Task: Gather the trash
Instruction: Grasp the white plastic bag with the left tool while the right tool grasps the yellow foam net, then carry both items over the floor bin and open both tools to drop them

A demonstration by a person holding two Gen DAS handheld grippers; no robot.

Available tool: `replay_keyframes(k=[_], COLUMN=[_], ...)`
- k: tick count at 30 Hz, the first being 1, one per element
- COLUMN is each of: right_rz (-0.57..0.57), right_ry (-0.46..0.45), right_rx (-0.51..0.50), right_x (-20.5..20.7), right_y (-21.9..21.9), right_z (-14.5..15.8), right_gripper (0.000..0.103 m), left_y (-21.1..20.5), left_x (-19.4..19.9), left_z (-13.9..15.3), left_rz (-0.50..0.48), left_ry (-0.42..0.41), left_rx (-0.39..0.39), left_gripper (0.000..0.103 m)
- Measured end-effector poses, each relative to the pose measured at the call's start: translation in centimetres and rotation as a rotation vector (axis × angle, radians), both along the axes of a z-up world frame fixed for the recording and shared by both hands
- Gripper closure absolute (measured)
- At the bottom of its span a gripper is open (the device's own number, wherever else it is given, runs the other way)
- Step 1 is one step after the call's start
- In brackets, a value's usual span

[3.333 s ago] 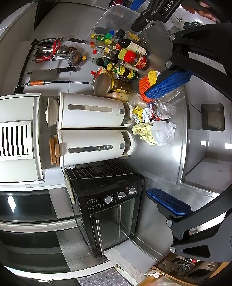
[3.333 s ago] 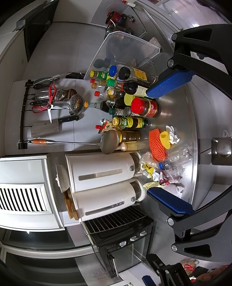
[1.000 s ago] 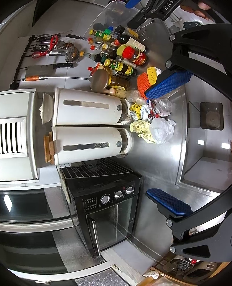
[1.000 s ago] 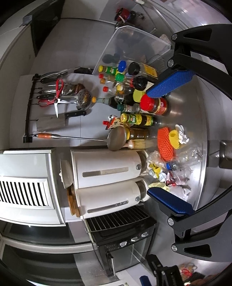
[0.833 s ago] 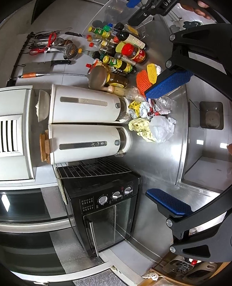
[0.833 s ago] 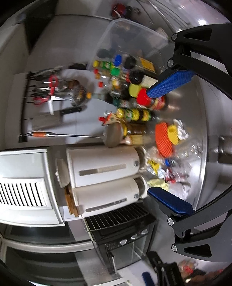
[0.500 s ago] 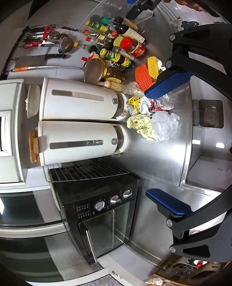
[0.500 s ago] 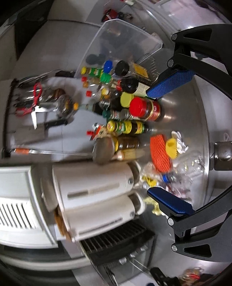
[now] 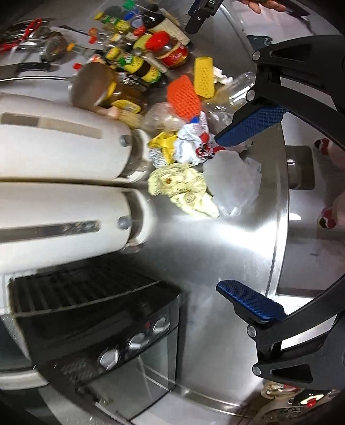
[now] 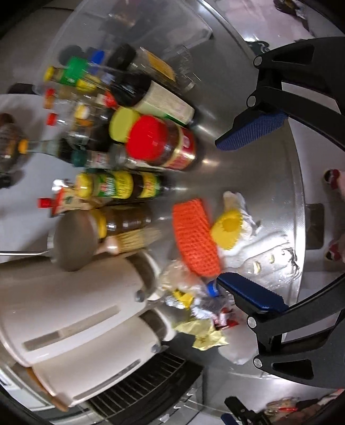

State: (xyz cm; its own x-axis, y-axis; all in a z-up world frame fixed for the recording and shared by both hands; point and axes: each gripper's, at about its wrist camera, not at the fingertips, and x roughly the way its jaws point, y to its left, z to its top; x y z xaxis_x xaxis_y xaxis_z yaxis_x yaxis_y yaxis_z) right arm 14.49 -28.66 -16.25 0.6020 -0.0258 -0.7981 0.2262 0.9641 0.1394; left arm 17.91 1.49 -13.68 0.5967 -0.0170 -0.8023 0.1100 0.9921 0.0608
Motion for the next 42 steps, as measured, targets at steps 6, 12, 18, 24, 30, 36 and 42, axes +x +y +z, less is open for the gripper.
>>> replay_keyframes(k=[6, 12, 18, 24, 30, 36, 42], right_rz=[0.029, 0.078, 0.107, 0.131, 0.155, 0.159, 0.164], right_ry=[0.043, 0.071, 0.115, 0.145, 0.149, 0.12, 0.061], right_rx=[0.003, -0.04, -0.034, -0.029, 0.009, 0.016, 0.0], right_x=[1.3, 3.4, 5.4, 6.4, 6.6, 6.2, 5.0], right_y=[0.5, 1.7, 2.0, 2.2, 2.4, 2.5, 2.8], right_z=[-1.9, -3.5, -5.9, -7.6, -7.9, -6.8, -4.2], right_gripper=[0.017, 0.021, 0.024, 0.038, 0.072, 0.084, 0.086], left_y=[-1.0, -1.7, -1.9, -2.8, -2.9, -2.8, -2.6], left_x=[1.2, 2.3, 3.3, 3.9, 4.6, 4.6, 3.5], left_z=[-3.1, -5.0, -6.4, -8.3, -9.3, -8.6, -6.5], left_rz=[-0.039, -0.061, -0.061, -0.094, -0.106, -0.105, -0.109], left_ry=[0.051, 0.085, 0.129, 0.18, 0.217, 0.201, 0.157], left_rx=[0.03, 0.052, 0.047, 0.054, 0.034, 0.001, -0.008], left_gripper=[0.015, 0.017, 0.017, 0.025, 0.063, 0.097, 0.1])
